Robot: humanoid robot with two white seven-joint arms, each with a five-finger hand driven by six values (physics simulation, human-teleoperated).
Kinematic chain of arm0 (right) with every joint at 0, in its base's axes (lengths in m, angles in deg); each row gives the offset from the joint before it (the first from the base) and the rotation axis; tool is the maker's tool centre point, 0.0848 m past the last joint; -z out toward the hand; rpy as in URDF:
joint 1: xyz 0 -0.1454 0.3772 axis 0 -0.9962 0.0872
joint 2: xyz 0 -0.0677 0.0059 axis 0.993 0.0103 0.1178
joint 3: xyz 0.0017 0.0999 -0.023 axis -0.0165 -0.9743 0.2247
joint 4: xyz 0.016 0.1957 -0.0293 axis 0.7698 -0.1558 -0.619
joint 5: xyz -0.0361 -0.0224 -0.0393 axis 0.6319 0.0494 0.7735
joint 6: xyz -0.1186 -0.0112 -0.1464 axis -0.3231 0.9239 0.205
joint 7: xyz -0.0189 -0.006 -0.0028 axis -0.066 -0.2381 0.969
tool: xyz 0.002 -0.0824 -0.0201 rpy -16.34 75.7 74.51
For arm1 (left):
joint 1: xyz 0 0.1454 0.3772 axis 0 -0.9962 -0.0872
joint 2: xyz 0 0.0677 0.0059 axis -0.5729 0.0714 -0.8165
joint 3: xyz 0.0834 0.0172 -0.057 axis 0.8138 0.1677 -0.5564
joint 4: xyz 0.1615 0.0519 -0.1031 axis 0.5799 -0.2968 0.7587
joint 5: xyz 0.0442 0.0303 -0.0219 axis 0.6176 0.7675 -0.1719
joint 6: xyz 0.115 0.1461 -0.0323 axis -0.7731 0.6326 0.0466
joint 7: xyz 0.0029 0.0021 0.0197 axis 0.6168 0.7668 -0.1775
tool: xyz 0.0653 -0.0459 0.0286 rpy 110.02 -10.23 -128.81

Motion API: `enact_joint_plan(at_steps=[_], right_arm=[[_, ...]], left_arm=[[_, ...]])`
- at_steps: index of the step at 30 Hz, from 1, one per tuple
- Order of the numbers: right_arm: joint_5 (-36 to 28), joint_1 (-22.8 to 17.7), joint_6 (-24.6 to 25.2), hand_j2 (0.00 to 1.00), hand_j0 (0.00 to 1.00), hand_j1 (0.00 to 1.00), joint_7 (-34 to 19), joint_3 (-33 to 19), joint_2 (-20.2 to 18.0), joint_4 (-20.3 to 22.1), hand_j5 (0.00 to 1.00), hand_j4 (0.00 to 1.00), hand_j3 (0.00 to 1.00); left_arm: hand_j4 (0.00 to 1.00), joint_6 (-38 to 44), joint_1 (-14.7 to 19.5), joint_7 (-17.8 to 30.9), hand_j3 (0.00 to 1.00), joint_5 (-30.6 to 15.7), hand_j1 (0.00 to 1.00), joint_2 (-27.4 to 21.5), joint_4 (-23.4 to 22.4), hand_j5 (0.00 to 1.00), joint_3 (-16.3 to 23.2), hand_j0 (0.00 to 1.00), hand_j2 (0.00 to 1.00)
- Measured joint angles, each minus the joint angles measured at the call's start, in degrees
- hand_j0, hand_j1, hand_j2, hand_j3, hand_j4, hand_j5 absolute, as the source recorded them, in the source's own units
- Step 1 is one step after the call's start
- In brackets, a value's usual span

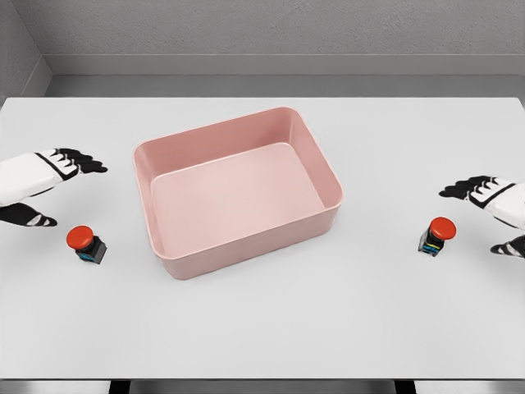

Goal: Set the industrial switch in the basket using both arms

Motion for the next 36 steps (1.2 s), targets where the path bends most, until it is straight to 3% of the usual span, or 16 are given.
enact_joint_plan(at_steps=[11, 17, 23, 36], right_arm=[[0.25, 0.62, -0.01, 1.00, 1.00, 1.00, 0.00, 5.45, 1.34, 1.49, 1.00, 1.00, 1.00], [2.95, 5.18, 0.02, 1.00, 1.00, 1.00, 0.01, 7.76, 2.90, 1.42, 1.00, 1.00, 1.00], [4.44, 5.54, 0.00, 1.00, 1.00, 1.00, 0.00, 9.55, 5.19, 1.20, 1.00, 1.00, 1.00], [6.58, 4.83, -0.01, 0.96, 0.96, 0.96, 0.00, 10.01, 5.34, 0.96, 0.96, 0.96, 0.96]], left_arm=[[1.00, -0.01, -2.99, 2.10, 1.00, 0.67, 1.00, -2.39, 1.48, 1.00, -0.03, 1.00, 1.00], [1.00, -0.01, -4.31, 2.49, 1.00, 1.20, 1.00, -2.58, 2.40, 1.00, -0.03, 1.00, 1.00], [1.00, -0.01, -4.75, 2.54, 1.00, 1.31, 1.00, -2.61, 3.77, 1.00, -0.04, 1.00, 1.00], [0.82, -0.01, -5.71, 4.25, 0.82, 1.68, 0.82, -2.32, 6.01, 0.82, 0.01, 0.82, 0.82]])
